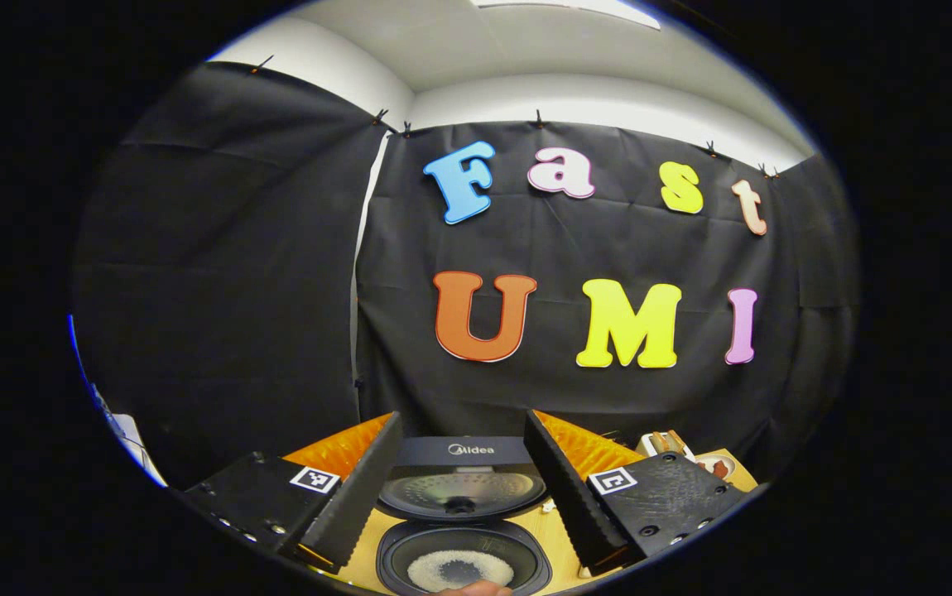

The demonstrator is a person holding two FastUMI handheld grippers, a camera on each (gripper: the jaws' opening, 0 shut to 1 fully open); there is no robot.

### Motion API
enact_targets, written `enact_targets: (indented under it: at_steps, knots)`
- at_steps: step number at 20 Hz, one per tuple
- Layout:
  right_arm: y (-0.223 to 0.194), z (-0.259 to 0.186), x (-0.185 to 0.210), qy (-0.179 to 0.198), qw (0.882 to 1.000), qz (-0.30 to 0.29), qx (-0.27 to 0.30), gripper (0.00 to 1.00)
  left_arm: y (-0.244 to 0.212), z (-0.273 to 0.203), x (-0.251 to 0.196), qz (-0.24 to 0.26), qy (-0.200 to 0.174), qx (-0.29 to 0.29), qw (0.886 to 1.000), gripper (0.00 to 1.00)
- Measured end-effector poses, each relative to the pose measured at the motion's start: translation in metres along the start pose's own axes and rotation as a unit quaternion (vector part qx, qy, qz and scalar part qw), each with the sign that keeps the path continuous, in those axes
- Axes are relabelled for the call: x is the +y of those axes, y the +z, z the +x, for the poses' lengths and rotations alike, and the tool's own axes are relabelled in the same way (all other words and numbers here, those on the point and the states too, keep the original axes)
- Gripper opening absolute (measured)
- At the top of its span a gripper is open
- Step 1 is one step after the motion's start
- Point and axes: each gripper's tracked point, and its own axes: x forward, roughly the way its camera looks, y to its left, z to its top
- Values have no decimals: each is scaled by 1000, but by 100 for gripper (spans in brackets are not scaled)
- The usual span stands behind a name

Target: Close the left gripper, press the button to open the rice cooker; take a wooden spoon from the chopstick holder with the right hand, scoop a spoonful of rice and pour it into the rice cooker, then put the wooden spoon back into the chopstick holder.

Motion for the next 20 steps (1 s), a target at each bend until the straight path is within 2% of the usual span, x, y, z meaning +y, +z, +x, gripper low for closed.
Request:
enact_targets:
  at_steps: [3, 4, 5, 6, 7, 8, 9, 10, 11, 12, 13, 14, 15, 16, 17, 18, 20]
  knots:
    - [-14, 3, 3, 8, 1000, -6, 12, 100, 3, 33, 11, 7, 14, -16, 1000, 94]
    - [-17, 5, 4, 10, 1000, -6, 16, 94, -1, 43, 13, 16, 18, -15, 1000, 94]
    - [-23, 7, 4, 9, 1000, -5, 22, 100, -8, 54, 11, 21, 16, -6, 1000, 94]
    - [-30, 10, 5, 11, 999, -4, 30, 100, -15, 63, 8, 24, 14, 3, 1000, 94]
    - [-34, 13, 8, 13, 999, -1, 37, 94, -22, 70, 6, 28, 14, 11, 999, 94]
    - [-39, 16, 11, 15, 999, 3, 45, 100, -23, 75, 4, 37, 12, 12, 999, 94]
    - [-43, 19, 14, 17, 999, 5, 50, 94, -24, 81, 3, 45, 12, 9, 999, 94]
    - [-47, 21, 18, 22, 998, 6, 55, 100, -26, 86, 3, 50, 15, 12, 999, 94]
    - [-49, 22, 22, 25, 998, 6, 60, 95, -31, 91, 0, 51, 12, 18, 998, 94]
    - [-51, 23, 24, 26, 998, 6, 60, 94, -38, 95, 2, 53, 17, 28, 998, 95]
    - [-52, 24, 26, 27, 998, 6, 61, 94, -43, 98, 5, 57, 24, 38, 997, 94]
    - [-53, 23, 29, 29, 998, 5, 62, 100, -50, 98, 6, 62, 26, 48, 997, 94]
    - [-52, 23, 31, 30, 998, 5, 62, 100, -51, 96, 7, 60, 27, 51, 996, 94]
    - [-51, 22, 32, 30, 998, 4, 61, 94, -51, 96, 5, 55, 26, 51, 997, 100]
    - [-49, 20, 32, 30, 998, 2, 58, 95, -56, 94, 5, 46, 26, 61, 997, 96]
    - [-46, 19, 32, 29, 998, 2, 54, 100, -55, 90, 5, 34, 25, 62, 997, 97]
    - [-40, 13, 32, 26, 999, 2, 45, 100, -59, 83, 4, 10, 22, 68, 997, 96]
